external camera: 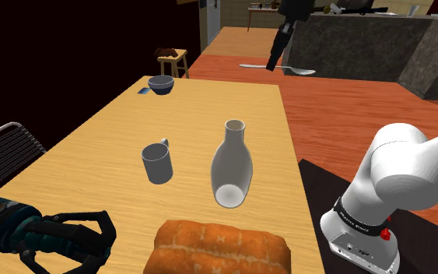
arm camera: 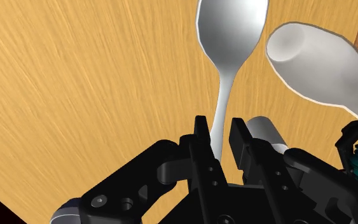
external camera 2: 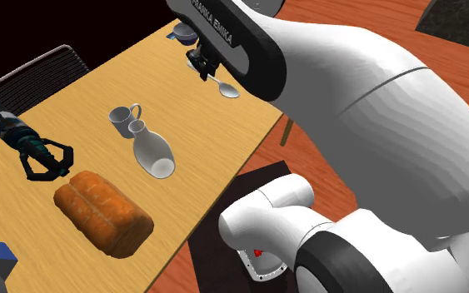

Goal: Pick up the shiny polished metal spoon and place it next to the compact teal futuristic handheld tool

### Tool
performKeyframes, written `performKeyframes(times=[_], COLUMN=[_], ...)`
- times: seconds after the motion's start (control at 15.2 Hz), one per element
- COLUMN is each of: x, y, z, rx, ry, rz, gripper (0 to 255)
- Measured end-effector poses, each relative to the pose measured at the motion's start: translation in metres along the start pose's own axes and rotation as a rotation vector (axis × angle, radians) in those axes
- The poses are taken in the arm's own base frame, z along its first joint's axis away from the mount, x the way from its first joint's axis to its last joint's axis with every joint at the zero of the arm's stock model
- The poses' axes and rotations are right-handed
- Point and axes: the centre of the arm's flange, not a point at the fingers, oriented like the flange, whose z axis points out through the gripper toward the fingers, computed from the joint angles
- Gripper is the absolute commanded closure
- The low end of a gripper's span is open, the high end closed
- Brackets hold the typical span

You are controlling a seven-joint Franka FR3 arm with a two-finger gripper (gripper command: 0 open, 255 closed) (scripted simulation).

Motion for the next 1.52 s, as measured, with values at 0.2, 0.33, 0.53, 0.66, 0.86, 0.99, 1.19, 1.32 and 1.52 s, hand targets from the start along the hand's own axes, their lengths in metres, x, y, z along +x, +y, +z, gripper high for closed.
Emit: performKeyframes(times=[0.2,0.33,0.53,0.66,0.86,0.99,1.19,1.32,1.52], x=[0.019,0.035,0.058,0.073,0.098,0.110,0.134,0.150,0.169], y=[-0.025,-0.047,-0.078,-0.098,-0.129,-0.151,-0.183,-0.202,-0.234], z=[0.005,0.012,0.018,0.024,0.035,0.043,0.048,0.055,0.063], rx=[0.000,0.000,-0.001,-0.001,-0.001,-0.001,-0.001,-0.001,-0.001], ry=[-0.001,-0.001,-0.001,-0.001,-0.001,-0.001,0.000,-0.001,-0.001], rz=[0.000,-0.001,-0.001,-0.001,0.000,-0.001,-0.001,-0.001,-0.001], gripper=[255,255,255,255,255,255,255,255,255])
